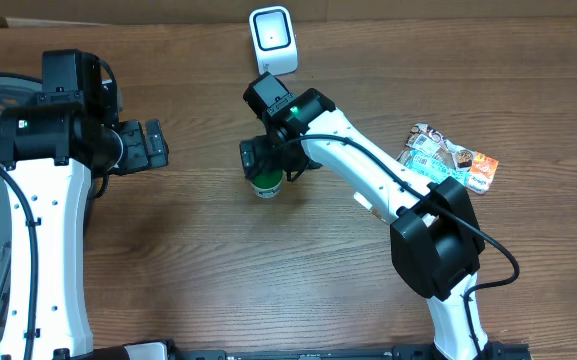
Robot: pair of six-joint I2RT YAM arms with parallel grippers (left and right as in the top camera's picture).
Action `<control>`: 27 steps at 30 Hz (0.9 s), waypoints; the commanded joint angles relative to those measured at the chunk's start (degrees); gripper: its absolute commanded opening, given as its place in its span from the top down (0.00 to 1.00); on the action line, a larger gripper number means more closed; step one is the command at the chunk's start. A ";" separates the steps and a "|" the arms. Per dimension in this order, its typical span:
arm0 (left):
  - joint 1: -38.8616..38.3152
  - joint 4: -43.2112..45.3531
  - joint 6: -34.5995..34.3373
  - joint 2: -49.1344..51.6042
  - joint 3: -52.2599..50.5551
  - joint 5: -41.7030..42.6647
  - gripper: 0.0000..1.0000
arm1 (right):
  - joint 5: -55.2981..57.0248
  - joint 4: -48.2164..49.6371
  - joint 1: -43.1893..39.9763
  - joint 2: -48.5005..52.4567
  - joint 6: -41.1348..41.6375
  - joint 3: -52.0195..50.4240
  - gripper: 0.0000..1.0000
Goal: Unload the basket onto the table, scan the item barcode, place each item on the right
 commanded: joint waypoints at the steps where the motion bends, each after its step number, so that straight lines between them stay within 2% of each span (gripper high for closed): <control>1: 0.26 0.09 0.44 0.09 0.48 0.50 0.00 | 0.17 -2.38 0.11 -0.17 -8.04 5.57 0.00; 4: 0.26 0.09 0.44 0.09 0.48 0.50 0.01 | -5.31 -5.66 0.13 -0.17 -15.72 8.98 0.00; 7: 0.26 0.09 0.44 0.09 0.48 0.50 0.00 | -9.70 -6.45 0.28 -0.17 -16.79 9.40 0.00; 13: 0.26 0.09 0.44 0.09 0.48 0.50 0.00 | -8.90 -2.05 0.35 -0.07 -22.51 4.52 0.02; 19: 0.26 0.09 0.44 0.09 0.48 0.50 0.00 | -2.47 3.15 0.33 -0.07 -25.33 -0.90 0.02; 27: 0.26 0.09 0.44 0.09 0.48 0.50 0.01 | -3.34 4.63 0.66 -0.07 -25.57 -2.43 0.00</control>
